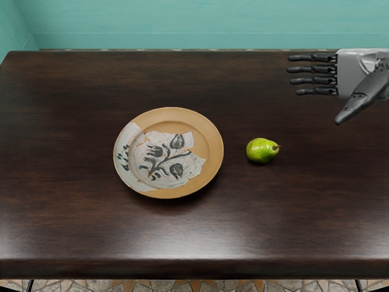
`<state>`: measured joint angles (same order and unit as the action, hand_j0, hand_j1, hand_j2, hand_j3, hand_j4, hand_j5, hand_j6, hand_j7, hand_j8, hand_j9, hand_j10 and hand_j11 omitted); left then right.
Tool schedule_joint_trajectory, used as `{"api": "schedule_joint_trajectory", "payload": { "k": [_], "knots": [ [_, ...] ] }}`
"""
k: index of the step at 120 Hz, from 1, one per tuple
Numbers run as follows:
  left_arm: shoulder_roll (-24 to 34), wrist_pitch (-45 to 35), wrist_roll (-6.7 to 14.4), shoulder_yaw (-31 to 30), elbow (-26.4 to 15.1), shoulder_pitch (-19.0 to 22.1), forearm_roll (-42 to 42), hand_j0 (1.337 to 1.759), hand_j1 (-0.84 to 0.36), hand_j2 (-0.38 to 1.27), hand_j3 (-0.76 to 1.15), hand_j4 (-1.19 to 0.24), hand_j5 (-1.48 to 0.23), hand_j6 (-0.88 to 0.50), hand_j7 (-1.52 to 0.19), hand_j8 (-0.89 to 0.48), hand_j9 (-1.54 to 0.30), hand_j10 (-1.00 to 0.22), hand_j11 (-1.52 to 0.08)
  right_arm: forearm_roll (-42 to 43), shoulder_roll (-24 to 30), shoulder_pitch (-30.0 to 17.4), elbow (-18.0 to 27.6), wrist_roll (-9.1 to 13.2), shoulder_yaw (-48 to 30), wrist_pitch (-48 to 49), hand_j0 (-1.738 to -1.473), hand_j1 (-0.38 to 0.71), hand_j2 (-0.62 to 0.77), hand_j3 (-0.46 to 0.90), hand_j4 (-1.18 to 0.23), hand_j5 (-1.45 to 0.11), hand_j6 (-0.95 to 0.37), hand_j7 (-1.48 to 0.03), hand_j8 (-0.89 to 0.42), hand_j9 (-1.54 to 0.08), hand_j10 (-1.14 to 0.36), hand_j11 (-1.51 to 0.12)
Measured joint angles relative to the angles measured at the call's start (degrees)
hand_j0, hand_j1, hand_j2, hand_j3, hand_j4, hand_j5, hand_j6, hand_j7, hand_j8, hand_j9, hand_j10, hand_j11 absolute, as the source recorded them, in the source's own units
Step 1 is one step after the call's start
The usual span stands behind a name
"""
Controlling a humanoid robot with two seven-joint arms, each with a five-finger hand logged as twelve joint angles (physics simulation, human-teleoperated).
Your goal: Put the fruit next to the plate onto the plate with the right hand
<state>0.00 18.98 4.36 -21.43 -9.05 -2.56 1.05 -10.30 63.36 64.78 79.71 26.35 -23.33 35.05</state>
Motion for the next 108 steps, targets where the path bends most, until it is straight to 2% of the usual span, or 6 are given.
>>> {"api": "schedule_joint_trajectory", "payload": {
  "k": [32,50,63,72,85,108],
  "knots": [
    [0.00,0.00,0.02,0.00,0.00,0.00,0.00,1.658,0.35,0.00,0.00,0.00,0.00,0.00,0.00,0.00,0.00,0.00,0.00,-0.01,-2.82,1.07,-0.15,-0.04,-0.04,0.00,-1.658,-0.31,-0.01,0.00,-0.03,-0.04,-0.03,-0.04,-0.03,-0.04,-0.03,-0.04],
    [0.00,0.00,0.03,0.02,0.00,0.01,0.00,1.658,0.35,0.00,0.00,0.00,0.00,0.00,0.00,0.00,0.00,0.00,0.00,0.41,-6.28,3.78,-0.21,0.32,0.47,-0.01,-1.658,-0.31,-0.01,0.00,-0.03,-0.04,-0.03,-0.04,-0.03,-0.04,-0.03,-0.04],
    [0.00,0.00,0.02,0.03,0.01,0.01,0.00,1.658,0.35,0.00,0.00,0.00,0.00,0.00,0.00,0.00,0.00,0.00,0.00,1.40,-9.94,5.99,-0.21,3.40,0.91,-0.01,-1.658,-0.31,-0.01,0.00,-0.03,-0.04,-0.03,-0.04,-0.03,-0.04,-0.03,-0.04],
    [0.00,0.00,0.01,0.03,0.04,0.01,0.00,1.658,0.35,0.00,0.00,0.00,0.00,0.00,0.00,0.00,0.00,0.00,0.00,2.67,-12.74,9.38,-0.19,5.58,3.41,-0.02,-1.658,-0.31,-0.01,0.00,-0.03,-0.04,-0.03,-0.04,-0.03,-0.04,-0.03,-0.04],
    [0.00,0.00,0.00,0.00,0.07,-0.03,0.00,1.658,0.35,0.00,0.00,0.00,0.00,0.00,0.00,0.00,0.00,0.00,0.00,3.88,-16.68,16.76,-0.23,7.25,11.73,-0.08,-1.658,-0.31,-0.01,0.00,-0.03,-0.04,-0.03,-0.04,-0.03,-0.04,-0.03,-0.04],
    [0.00,0.00,0.00,0.05,0.08,0.01,0.01,1.658,0.35,0.00,0.00,0.00,0.00,0.00,0.00,0.00,0.00,0.00,0.00,6.29,-22.63,23.58,-0.20,8.43,19.90,-8.43,-1.658,-0.31,-0.01,0.00,-0.03,-0.04,-0.03,-0.04,-0.03,-0.04,-0.03,-0.04]
  ]
}}
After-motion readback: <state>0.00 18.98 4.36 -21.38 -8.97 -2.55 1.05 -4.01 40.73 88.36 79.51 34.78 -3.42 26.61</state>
